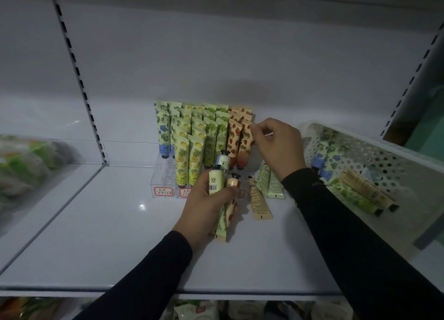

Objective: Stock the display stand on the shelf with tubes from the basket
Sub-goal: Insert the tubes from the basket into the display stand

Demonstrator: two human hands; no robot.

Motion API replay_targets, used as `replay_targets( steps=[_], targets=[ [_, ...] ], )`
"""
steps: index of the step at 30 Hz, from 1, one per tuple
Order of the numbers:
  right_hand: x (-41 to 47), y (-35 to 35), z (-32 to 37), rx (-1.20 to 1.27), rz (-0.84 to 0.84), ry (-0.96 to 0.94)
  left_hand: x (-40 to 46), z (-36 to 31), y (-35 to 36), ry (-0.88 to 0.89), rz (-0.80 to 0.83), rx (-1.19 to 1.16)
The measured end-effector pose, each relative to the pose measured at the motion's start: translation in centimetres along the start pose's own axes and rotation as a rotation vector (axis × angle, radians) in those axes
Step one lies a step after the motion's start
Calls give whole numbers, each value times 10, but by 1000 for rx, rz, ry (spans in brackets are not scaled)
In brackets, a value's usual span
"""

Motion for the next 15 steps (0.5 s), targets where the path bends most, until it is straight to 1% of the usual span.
replay_targets(
  steps=[8,15],
  targets=[
    [3,4,3,-37,42,-52,0,1,0,-5,10,-31],
    [5,6,4,-49,43,-67,0,2,0,-7,1,-27]
  ],
)
Point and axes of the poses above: each hand's wrist, its own x-axis towards the middle knuckle, its own y-axis out of the palm, z = x × y, the point moved 3 cm from there along x, towards the middle knuckle, and after that the axes turned 8 degrees about z, right-handed, at the moved point
